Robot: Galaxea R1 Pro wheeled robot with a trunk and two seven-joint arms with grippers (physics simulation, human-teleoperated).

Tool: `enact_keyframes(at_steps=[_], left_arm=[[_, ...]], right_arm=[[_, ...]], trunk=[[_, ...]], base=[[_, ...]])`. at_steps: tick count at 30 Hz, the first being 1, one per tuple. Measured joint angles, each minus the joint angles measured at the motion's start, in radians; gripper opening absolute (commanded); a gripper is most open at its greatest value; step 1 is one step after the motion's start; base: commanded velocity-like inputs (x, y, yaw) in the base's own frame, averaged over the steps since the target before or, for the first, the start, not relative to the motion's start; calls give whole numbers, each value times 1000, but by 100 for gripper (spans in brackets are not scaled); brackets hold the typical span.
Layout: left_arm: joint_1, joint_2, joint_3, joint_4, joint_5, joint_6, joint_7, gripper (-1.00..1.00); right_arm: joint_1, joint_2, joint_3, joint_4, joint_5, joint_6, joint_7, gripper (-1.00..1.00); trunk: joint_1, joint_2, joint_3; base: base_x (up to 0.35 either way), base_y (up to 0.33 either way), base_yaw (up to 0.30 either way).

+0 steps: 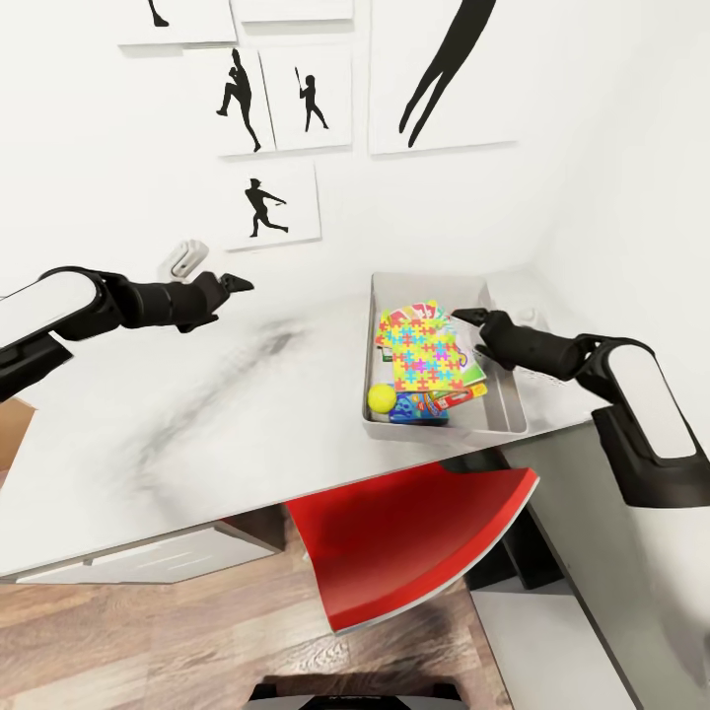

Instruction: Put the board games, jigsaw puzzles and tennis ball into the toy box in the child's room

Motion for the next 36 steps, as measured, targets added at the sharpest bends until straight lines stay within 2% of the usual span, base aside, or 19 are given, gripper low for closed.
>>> enact_keyframes(at_steps=[4,13,26,36], left_arm=[[-23,5,23,-22,4,0,2,100],[-74,5,23,-46,4,0,2,100],[-147,5,23,-46,4,0,2,100],[-142,4,30,-40,1,5,1,100]], right_arm=[[-22,0,0,-14,-13,0,0,100],[-73,0,0,-14,-13,0,0,100],[-73,0,0,-14,-13,0,0,100],[-70,0,-1,-11,-12,-1,0,100]], trunk=[[0,0,0],[0,0,0],[0,0,0],[0,0,0]], base=[[0,0,0],[0,0,0],[0,0,0],[-11,0,0]])
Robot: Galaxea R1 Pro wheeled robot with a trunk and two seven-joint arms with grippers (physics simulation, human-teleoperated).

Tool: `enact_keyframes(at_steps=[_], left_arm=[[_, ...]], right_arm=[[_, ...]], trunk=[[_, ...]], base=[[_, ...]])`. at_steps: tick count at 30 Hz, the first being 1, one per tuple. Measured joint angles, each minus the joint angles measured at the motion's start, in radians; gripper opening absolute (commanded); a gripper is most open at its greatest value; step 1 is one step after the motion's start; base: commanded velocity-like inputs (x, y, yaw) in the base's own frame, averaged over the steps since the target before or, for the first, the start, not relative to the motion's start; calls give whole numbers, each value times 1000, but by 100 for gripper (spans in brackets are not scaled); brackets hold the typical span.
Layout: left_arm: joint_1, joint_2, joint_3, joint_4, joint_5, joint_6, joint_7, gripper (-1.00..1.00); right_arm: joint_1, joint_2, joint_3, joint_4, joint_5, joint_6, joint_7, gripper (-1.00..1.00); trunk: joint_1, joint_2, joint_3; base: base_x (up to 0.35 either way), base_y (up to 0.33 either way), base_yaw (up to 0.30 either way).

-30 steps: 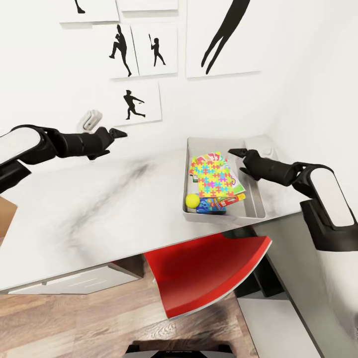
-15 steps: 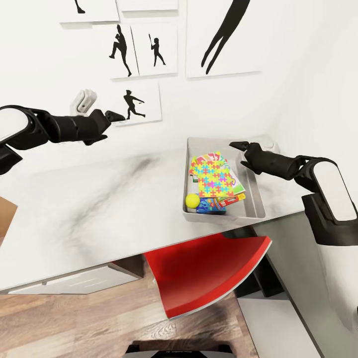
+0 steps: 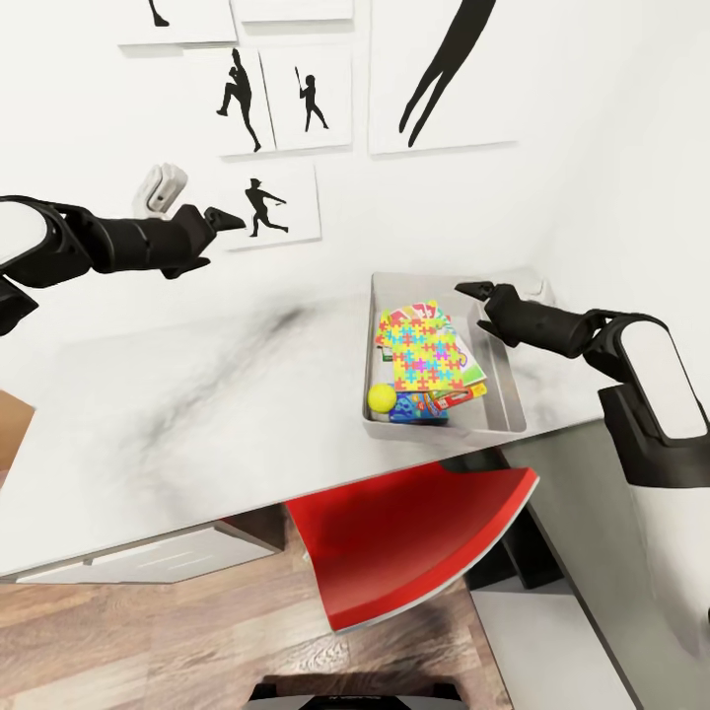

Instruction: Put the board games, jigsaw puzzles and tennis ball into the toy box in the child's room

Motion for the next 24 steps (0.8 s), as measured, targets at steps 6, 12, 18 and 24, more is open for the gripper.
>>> enact_keyframes(at_steps=[6,12,18,24], left_arm=[[-17,1,34,34,-35,34,-2,100],[-22,1,68,53,-58,56,-3,100],[-23,1,274,54,-61,59,-3,100],[-23,1,278,54,-62,59,-3,100]], right_arm=[[5,0,-1,9,1,-5,-1,100],[6,0,-1,12,1,-6,-2,100],[7,0,-1,12,1,-6,-2,100],[7,0,-1,12,1,-6,-2,100]], trunk=[[0,0,0],[0,0,0],[0,0,0],[0,0,0]], base=[[-165,0,0],[-193,0,0],[-68,0,0],[-21,0,0]])
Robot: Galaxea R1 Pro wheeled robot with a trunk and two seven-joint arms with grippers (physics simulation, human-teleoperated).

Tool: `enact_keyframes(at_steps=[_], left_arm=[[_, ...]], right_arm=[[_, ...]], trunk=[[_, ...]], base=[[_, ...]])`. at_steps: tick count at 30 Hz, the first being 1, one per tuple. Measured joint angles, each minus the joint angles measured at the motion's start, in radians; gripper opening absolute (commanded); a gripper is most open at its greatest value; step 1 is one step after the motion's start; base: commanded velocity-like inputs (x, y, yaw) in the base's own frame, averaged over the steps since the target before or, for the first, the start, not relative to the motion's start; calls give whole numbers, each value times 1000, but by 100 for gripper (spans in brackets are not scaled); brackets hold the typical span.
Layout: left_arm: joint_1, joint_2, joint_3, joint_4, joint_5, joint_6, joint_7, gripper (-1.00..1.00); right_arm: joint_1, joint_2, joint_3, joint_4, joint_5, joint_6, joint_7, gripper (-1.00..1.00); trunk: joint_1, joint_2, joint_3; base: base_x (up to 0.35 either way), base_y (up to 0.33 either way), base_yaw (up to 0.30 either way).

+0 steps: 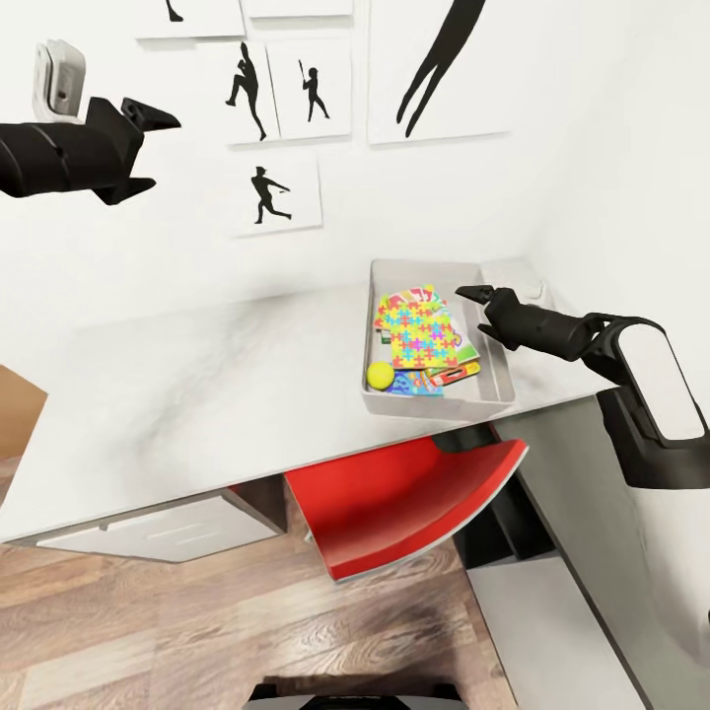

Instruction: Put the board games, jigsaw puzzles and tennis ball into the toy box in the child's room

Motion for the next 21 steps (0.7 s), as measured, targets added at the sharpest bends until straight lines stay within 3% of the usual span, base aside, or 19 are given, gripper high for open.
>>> enact_keyframes(at_steps=[12,21], left_arm=[[-1,0,2,0,0,1,-1,100],[-1,0,2,0,0,1,-1,100]], right_arm=[[0,0,0,0,0,0,-1,100],[0,0,0,0,0,0,-1,100]], trunk=[[0,0,0],[0,0,0]], base=[[-13,25,-10],[-79,214,-195]])
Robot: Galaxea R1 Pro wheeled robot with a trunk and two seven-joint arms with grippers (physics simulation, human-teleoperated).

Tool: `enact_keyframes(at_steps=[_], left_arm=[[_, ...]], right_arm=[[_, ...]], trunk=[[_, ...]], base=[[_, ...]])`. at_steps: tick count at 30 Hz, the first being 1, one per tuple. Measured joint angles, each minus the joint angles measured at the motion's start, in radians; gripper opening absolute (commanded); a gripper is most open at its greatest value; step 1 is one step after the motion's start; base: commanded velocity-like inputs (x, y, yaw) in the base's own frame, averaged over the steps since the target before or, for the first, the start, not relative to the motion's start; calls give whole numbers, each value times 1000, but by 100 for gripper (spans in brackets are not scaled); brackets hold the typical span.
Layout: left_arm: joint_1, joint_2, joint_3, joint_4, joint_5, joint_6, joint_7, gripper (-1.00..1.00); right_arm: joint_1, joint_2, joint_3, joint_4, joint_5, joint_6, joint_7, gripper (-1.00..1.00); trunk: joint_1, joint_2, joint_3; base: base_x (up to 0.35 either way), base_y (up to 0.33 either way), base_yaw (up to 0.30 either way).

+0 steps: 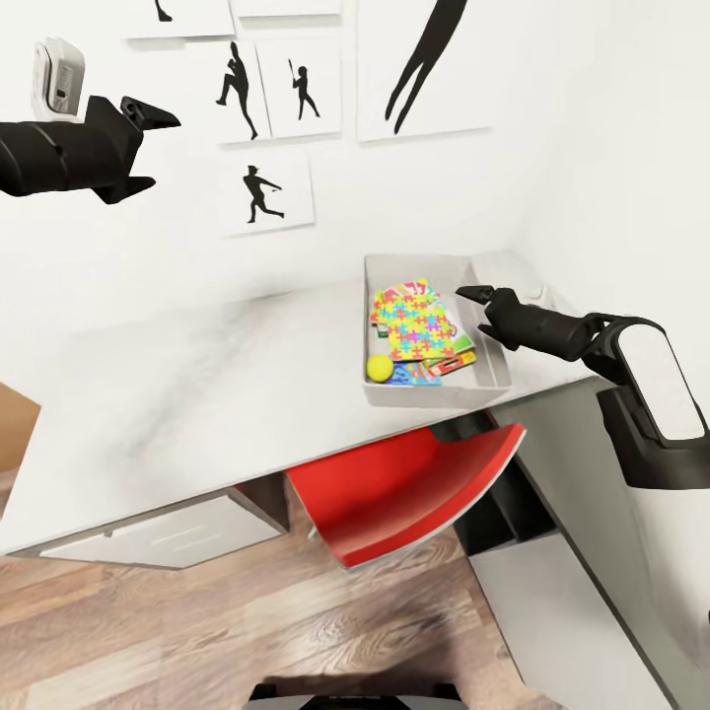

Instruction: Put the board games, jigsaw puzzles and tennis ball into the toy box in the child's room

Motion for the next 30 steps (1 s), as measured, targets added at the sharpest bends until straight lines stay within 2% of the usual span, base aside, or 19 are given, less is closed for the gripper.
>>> enact_keyframes(at_steps=[22,30], left_arm=[[-1,0,0,0,0,0,-1,100],[0,0,0,0,0,0,-2,100]], right_arm=[[0,0,0,0,0,0,0,100],[0,0,0,0,0,0,0,100]], trunk=[[0,0,0],[0,0,0]], base=[[-101,271,-272],[-162,272,-91]])
